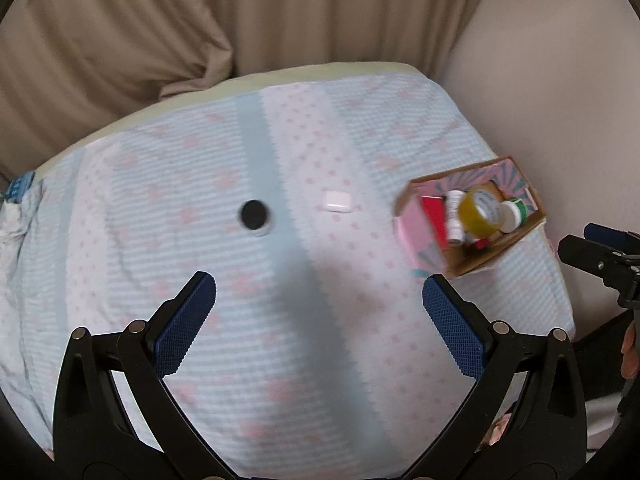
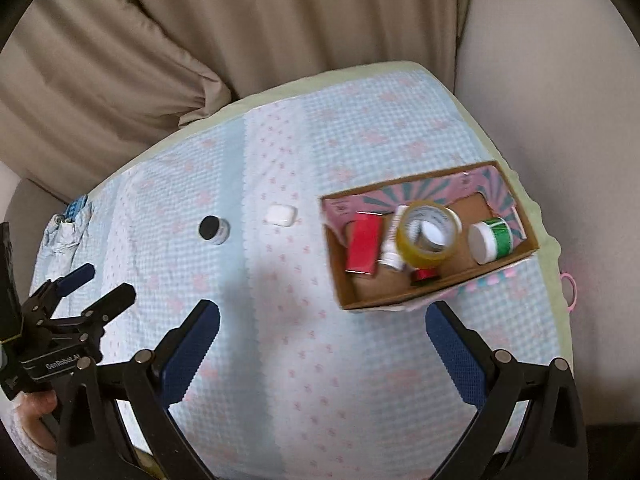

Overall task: Organize rigid objects
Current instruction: 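Lift both tools out of the box and back over the bed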

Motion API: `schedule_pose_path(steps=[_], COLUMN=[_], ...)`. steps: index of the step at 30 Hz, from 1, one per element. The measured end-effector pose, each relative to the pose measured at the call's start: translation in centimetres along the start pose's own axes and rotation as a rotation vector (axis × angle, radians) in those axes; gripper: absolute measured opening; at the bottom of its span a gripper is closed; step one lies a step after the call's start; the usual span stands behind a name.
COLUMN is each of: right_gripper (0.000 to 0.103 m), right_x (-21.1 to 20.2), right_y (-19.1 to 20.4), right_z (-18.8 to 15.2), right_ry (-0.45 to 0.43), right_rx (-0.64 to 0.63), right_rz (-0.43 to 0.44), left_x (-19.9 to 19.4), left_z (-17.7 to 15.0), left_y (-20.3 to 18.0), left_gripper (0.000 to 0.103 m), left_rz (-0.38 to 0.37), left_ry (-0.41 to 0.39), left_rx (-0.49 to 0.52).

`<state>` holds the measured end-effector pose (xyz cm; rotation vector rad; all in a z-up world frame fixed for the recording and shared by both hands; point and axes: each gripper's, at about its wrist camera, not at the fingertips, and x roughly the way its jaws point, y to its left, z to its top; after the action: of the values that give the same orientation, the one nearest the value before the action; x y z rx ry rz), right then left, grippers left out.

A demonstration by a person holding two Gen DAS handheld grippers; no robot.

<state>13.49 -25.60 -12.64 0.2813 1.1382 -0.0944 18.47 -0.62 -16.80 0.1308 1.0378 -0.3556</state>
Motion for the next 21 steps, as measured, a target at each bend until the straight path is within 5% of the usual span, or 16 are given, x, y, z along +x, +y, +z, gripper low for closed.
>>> schedule_pose_path(steps=[10,21], right_gripper=[0.103,0.103], right_x=[5.3,15.8], right_y=[8.1,9.9], right_z=[-0.2,2.3], right_ry=[-0.028,-0.109], right_rx=[0.061,0.116], right_rz=[-0.029,-0.096], left_x=[4.5,16.0], left_z=[-0.8,-0.2], left_y=[9.4,11.9], left_gripper=[0.103,0.103], left_rz=[0.043,0.03], left_ry=[0.008,-0.058], left_rx=[-0.019,0.006])
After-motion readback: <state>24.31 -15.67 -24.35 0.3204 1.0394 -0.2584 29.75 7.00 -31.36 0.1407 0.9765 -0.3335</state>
